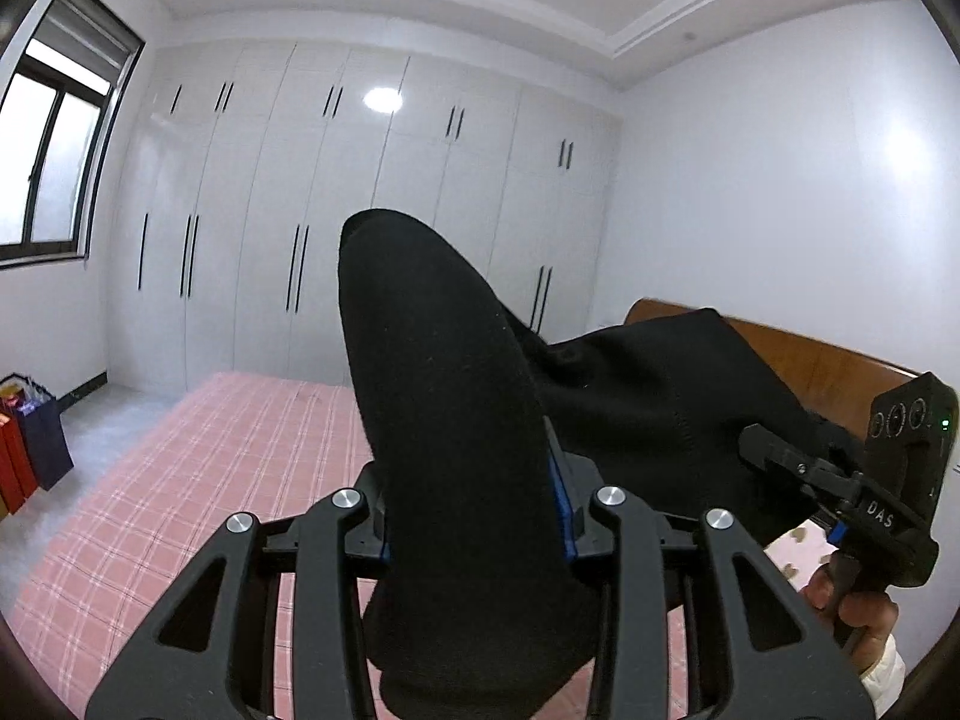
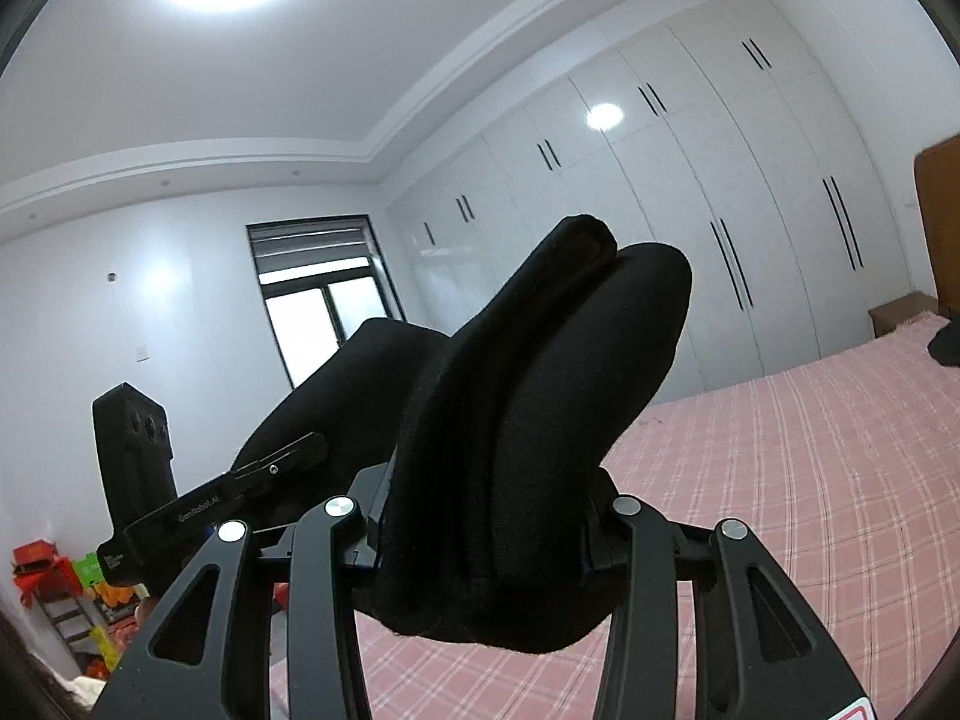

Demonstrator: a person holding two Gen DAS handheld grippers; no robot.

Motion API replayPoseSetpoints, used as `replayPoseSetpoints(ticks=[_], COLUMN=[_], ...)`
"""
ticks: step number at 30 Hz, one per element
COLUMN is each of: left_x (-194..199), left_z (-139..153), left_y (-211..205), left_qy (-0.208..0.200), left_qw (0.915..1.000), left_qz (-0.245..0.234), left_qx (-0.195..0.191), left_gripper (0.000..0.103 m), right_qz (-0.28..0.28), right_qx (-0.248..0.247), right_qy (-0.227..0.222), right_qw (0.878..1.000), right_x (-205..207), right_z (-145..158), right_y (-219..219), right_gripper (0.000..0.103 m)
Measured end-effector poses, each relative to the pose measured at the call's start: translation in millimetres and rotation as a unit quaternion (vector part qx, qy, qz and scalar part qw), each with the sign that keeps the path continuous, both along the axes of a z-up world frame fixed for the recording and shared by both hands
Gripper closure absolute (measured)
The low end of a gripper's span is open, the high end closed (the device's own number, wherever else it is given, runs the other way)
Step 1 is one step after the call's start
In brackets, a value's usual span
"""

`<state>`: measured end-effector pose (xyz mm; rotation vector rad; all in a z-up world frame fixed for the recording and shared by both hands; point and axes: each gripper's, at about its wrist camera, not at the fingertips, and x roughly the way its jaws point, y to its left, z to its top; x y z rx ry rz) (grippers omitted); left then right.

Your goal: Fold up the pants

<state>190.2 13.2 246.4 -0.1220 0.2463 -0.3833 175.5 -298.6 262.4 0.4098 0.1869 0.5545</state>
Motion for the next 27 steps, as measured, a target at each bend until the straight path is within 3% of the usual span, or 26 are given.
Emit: replayPoseSetpoints(ticks=[4,7,10,12,14,15,16,17,18,19,21,22,24,27], left_x=[65.4,115.4,163.2,196.1,231.1,240.5,248.9,249.1,243.5,226.4,202.0,187.3,164.8,154.9], left_z=[-43.4,-94.4,-166.6,-220.1,-299.3,-328.8,-372.2,-399.4,-418.7,-431.1,-430.6,-427.8,-419.8,-404.4], left_y=[-6.6,-12.8,-24.8,-26.9,-25.6,-24.2,-19.5,-15.0,-11.6,-1.2,8.2,12.7,17.1,27.2], left_qy=[0.021,0.05,0.106,0.149,0.22,0.252,0.301,0.33,0.345,0.34,0.324,0.324,0.344,0.353], left_qw=[0.9998,0.9986,0.9938,0.988,0.9737,0.9649,0.9471,0.931,0.9189,0.9174,0.9209,0.9182,0.912,0.9103], left_qz=[0.002,0.007,0.013,0.014,0.031,0.044,0.072,0.101,0.121,0.131,0.143,0.155,0.159,0.162], left_qx=[0.003,0.016,0.033,0.038,0.048,0.058,0.086,0.12,0.148,0.16,0.163,0.168,0.156,0.143], left_gripper=[0.067,0.067,0.067,0.064,0.059,0.057,0.058,0.061,0.061,0.058,0.053,0.051,0.05,0.049], right_qz=[-0.01,-0.022,-0.042,-0.069,-0.121,-0.151,-0.174,-0.184,-0.191,-0.197,-0.194,-0.192,-0.184,-0.177], right_qx=[0.007,0.014,0.026,0.031,0.007,-0.011,-0.018,-0.014,-0.008,-0.008,-0.017,-0.029,-0.061,-0.09], right_qy=[0.045,0.089,0.149,0.204,0.276,0.329,0.358,0.37,0.373,0.376,0.369,0.367,0.36,0.365], right_qw=[0.999,0.996,0.988,0.976,0.953,0.932,0.917,0.911,0.908,0.905,0.909,0.91,0.912,0.909], right_x=[64.0,110.7,156.5,185.3,204.1,206.6,199.4,187.0,166.7,145.7,116.7,103.8,80.7,60.3], right_z=[-49.8,-109.0,-190.3,-258.5,-323.2,-362.8,-389.2,-406.5,-419.4,-425.9,-425.2,-422.1,-409.7,-398.5], right_y=[-7.8,-15.9,-24.9,-28.9,-31.8,-37.6,-44.4,-51.9,-60.7,-66.8,-69.4,-66.9,-56.0,-42.5], right_gripper=[0.062,0.061,0.06,0.051,0.047,0.048,0.049,0.053,0.054,0.054,0.055,0.055,0.055,0.055])
